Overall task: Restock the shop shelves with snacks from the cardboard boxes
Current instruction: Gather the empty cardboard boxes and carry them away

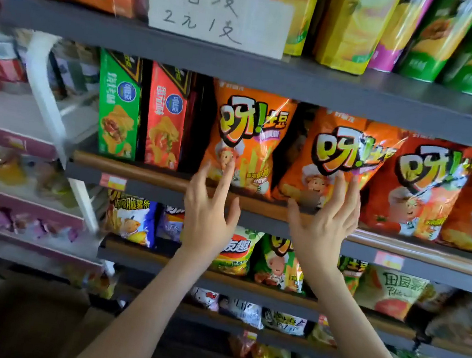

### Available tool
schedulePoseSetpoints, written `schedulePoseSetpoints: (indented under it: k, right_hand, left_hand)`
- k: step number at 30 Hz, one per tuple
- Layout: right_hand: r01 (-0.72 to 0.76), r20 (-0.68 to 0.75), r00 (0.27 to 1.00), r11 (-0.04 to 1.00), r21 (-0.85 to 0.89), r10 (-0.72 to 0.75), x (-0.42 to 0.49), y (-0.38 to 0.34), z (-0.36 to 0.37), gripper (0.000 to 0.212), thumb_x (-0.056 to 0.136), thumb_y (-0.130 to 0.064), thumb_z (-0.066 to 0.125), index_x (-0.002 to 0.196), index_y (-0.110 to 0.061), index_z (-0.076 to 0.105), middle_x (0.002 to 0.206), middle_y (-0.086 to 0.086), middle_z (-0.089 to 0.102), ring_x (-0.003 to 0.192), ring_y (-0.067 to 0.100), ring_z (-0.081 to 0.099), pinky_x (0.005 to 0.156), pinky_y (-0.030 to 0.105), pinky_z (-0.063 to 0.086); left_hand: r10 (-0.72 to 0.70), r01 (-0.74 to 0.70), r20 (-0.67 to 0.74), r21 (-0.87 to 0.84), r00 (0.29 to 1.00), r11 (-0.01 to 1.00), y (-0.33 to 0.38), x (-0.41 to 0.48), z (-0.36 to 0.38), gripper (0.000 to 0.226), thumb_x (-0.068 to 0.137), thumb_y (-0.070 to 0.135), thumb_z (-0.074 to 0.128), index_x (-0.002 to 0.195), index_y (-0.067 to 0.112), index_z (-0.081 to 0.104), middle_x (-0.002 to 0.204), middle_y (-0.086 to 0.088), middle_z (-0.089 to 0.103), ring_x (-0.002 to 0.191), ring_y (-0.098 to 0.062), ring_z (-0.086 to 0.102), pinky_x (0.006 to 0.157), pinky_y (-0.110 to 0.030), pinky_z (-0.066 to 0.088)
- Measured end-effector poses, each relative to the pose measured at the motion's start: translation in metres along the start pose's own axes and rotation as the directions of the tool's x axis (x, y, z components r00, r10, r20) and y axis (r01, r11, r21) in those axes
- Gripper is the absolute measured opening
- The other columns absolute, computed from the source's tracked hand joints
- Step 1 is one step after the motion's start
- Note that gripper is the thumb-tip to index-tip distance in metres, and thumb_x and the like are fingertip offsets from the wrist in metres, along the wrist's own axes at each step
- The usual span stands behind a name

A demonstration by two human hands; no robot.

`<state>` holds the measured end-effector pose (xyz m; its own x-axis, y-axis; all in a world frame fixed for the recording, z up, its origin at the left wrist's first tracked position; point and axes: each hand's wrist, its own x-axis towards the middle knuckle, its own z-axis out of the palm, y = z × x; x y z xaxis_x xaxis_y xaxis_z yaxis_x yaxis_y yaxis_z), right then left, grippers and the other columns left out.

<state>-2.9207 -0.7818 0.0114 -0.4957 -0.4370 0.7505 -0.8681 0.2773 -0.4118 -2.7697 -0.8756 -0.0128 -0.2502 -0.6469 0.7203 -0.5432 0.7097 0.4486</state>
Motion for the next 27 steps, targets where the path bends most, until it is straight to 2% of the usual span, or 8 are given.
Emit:
schedulePoseSetpoints:
  k: [3, 6, 11, 14, 16, 19, 23, 27]
  right_hand:
    - [0.154, 0.135, 0.976, 0.982, 0.112, -0.168, -0.046, -0.013, 0.008, 0.059, 0.092, -0.038, 0.055, 0.138, -0.008, 0.032, 0.138, 0.024, 0.043, 0.126, 0.039, 0.041, 0.104, 0.041, 0.027]
    - [0.138, 0.394, 0.888, 0.955, 0.263, -0.237, -0.099, -0.017, 0.027, 0.054, 0.091, -0.037, 0.052, 0.134, -0.007, 0.038, 0.125, 0.016, 0.051, 0.116, 0.031, 0.045, 0.099, 0.042, 0.039]
    - [0.014, 0.734, 0.629, 0.948, 0.319, -0.256, -0.190, -0.008, 0.066, 0.057, 0.087, -0.041, 0.054, 0.127, -0.001, 0.045, 0.109, 0.018, 0.056, 0.104, 0.030, 0.046, 0.090, 0.045, 0.048]
    - [0.003, 0.892, 0.348, 0.952, 0.306, -0.288, -0.237, -0.010, 0.080, 0.063, 0.090, -0.034, 0.063, 0.139, -0.001, 0.041, 0.131, 0.020, 0.048, 0.125, 0.036, 0.041, 0.106, 0.044, 0.034]
    - [0.008, 0.920, 0.211, 0.942, 0.336, -0.330, -0.266, -0.017, 0.088, 0.067, 0.093, -0.037, 0.060, 0.145, -0.004, 0.034, 0.141, 0.017, 0.040, 0.134, 0.034, 0.034, 0.111, 0.043, 0.031]
    - [-0.026, 0.931, 0.081, 0.933, 0.360, -0.357, -0.308, -0.029, 0.097, 0.067, 0.095, -0.038, 0.056, 0.147, -0.007, 0.029, 0.148, 0.013, 0.033, 0.139, 0.029, 0.027, 0.112, 0.044, 0.030]
    - [0.008, 0.958, -0.028, 0.958, 0.286, -0.286, -0.380, -0.019, 0.123, 0.066, 0.095, -0.039, 0.054, 0.148, -0.010, 0.027, 0.147, 0.009, 0.035, 0.137, 0.025, 0.029, 0.109, 0.039, 0.034]
    - [0.133, 0.981, -0.088, 0.974, 0.183, -0.172, -0.474, 0.033, 0.168, 0.075, 0.094, -0.042, 0.056, 0.152, -0.014, 0.017, 0.152, 0.008, 0.028, 0.139, 0.026, 0.027, 0.111, 0.040, 0.032]
  left_hand:
    - [-0.109, 0.113, 0.054, -0.064, 0.993, 0.992, -0.021, -0.054, -0.007, 0.060, 0.091, 0.016, 0.060, 0.147, 0.017, 0.037, 0.141, -0.016, 0.039, 0.129, -0.030, 0.036, 0.100, -0.043, 0.041]
    - [-0.344, 0.350, 0.172, -0.005, 0.923, 0.937, -0.047, -0.122, -0.014, 0.059, 0.092, 0.013, 0.058, 0.146, 0.018, 0.037, 0.136, -0.014, 0.044, 0.126, -0.030, 0.044, 0.097, -0.043, 0.046]
    - [-0.801, 0.748, 0.180, 0.288, 0.571, 0.598, -0.071, -0.249, -0.040, 0.058, 0.092, 0.017, 0.060, 0.146, 0.015, 0.038, 0.136, -0.011, 0.048, 0.126, -0.025, 0.048, 0.101, -0.029, 0.040]
    - [-0.938, 0.870, 0.112, 0.352, 0.328, 0.346, -0.068, -0.324, -0.063, 0.060, 0.093, 0.018, 0.058, 0.148, 0.018, 0.034, 0.141, -0.013, 0.043, 0.128, -0.030, 0.045, 0.103, -0.033, 0.037]
    - [-0.983, 0.907, 0.063, 0.380, 0.171, 0.182, -0.062, -0.364, -0.080, 0.060, 0.096, 0.021, 0.054, 0.150, 0.018, 0.030, 0.141, -0.014, 0.040, 0.126, -0.031, 0.043, 0.101, -0.037, 0.039]
    - [-0.997, 0.936, 0.014, 0.344, 0.077, 0.077, -0.060, -0.416, -0.099, 0.059, 0.095, 0.026, 0.054, 0.149, 0.023, 0.031, 0.134, -0.010, 0.044, 0.119, -0.028, 0.048, 0.098, -0.039, 0.045]
    - [-0.999, 0.967, 0.006, 0.251, -0.052, -0.049, -0.080, -0.487, -0.096, 0.061, 0.095, 0.026, 0.056, 0.150, 0.029, 0.029, 0.139, -0.003, 0.038, 0.115, -0.013, 0.045, 0.091, -0.025, 0.040]
    - [-0.977, 0.948, 0.008, 0.246, -0.212, -0.204, -0.124, -0.573, -0.048, 0.073, 0.092, 0.026, 0.062, 0.152, 0.033, 0.020, 0.155, -0.010, 0.020, 0.138, -0.026, 0.032, 0.108, -0.043, 0.039]
